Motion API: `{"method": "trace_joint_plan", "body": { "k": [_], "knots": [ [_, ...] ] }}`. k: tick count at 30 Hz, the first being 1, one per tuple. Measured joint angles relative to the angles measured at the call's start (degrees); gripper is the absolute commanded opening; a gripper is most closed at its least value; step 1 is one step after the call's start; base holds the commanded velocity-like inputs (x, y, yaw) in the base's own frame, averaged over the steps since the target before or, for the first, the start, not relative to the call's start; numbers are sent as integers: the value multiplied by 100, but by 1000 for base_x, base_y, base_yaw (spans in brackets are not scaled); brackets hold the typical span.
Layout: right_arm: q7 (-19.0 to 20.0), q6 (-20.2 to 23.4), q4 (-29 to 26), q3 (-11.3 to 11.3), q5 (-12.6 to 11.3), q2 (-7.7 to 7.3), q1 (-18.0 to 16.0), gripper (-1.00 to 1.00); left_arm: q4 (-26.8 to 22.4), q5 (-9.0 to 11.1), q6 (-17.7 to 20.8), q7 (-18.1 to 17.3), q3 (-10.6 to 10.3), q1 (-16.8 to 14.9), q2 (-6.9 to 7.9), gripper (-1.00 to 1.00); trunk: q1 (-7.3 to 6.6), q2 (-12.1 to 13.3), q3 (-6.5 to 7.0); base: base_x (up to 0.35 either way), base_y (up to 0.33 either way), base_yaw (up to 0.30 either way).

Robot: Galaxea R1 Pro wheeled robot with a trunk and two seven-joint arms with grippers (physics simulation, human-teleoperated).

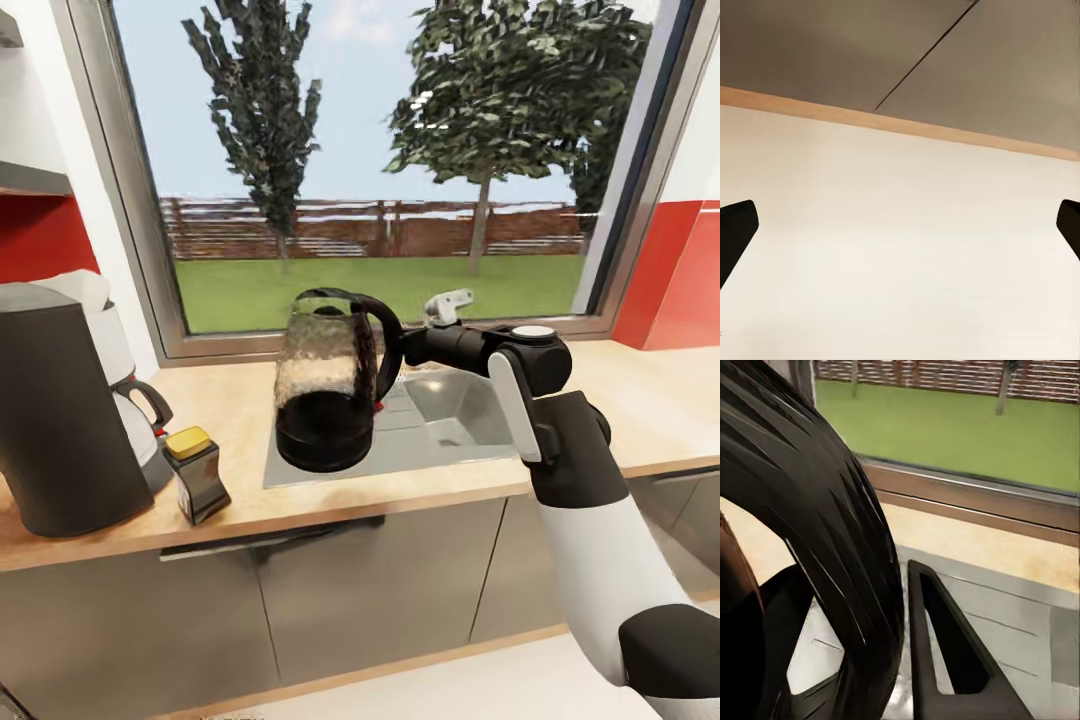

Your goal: Set up a coffee station on the kitchen countertop: keep the coffee maker on the countertop, move the bottle of coffee from the kitchen shelf to the counter next to the coffee maker, place a paper coffee filter on top of the coffee maker, put the saucer next to the coffee maker with the coffee cup on the saucer, and place the electric kettle next to the coffee maker.

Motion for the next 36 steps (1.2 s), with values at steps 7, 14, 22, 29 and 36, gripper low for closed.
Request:
{"method": "trace_joint_plan", "body": {
  "k": [7,14,22,29,36],
  "knots": [
    [0,-3,1,1,32,1,4,-100,-3,3,2,9,0,0,-1,100,0,0,0,4,-172,262],
    [1,-3,-8,8,39,0,8,-100,-2,3,2,9,0,0,-1,100,0,0,0,0,-293,133],
    [1,-12,-8,9,34,0,13,-100,-2,7,0,7,0,0,-1,100,0,0,0,0,-91,249],
    [0,-9,-16,-4,28,0,17,-100,-1,5,2,10,1,-1,-2,100,0,0,0,0,-236,112],
    [1,-11,-17,-31,38,-7,16,-100,-3,6,2,10,0,0,-9,100,0,0,0,0,-324,182]
  ]
}}
